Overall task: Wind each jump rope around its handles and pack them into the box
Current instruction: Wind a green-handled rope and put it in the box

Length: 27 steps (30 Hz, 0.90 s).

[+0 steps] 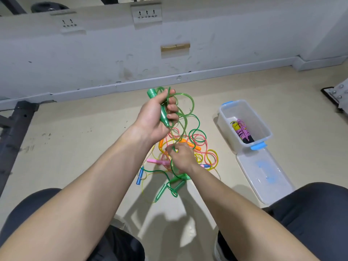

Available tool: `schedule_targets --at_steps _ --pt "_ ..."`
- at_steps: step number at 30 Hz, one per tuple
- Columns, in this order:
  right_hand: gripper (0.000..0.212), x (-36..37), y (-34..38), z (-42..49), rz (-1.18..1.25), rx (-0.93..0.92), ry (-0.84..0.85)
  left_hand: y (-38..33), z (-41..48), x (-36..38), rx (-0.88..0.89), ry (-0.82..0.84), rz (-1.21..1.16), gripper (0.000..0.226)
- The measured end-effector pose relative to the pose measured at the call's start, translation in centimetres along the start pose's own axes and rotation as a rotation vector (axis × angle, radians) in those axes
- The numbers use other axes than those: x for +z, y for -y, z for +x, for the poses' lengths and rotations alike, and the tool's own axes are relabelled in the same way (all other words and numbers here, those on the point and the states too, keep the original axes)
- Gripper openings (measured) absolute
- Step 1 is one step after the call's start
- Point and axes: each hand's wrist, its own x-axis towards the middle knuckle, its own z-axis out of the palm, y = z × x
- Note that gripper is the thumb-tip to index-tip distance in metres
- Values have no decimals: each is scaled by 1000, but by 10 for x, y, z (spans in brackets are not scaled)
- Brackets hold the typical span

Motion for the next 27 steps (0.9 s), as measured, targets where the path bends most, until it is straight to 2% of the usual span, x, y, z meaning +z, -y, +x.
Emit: schedule_targets --at_steps 3,5,8,11,14,20,25,27 --pt "28 2 -2 -4 252 20 159 -8 7 -7 32 -40 54 20" --pt "28 -5 -6 -7 297 46 195 -13 14 -18 81 -146 243 25" --pt "32 -29 -11 -8 223 115 142 -15 27 -49 32 -313 638 27" --pt "28 -63 -3 -10 400 163 113 -15 33 -76 -89 -420 1215 26" --pt "27 -95 15 -15 575 189 89 -14 30 -78 -166 -453 1547 36" --pt "30 -137 60 -36 745 163 39 -22 21 -60 -181 -480 1679 62" --pt "33 -142 84 -53 797 209 74 -32 1 -43 -11 -514 1823 96" --pt "25 -138 90 -62 784 240 133 -29 -5 -41 52 -463 1791 98"
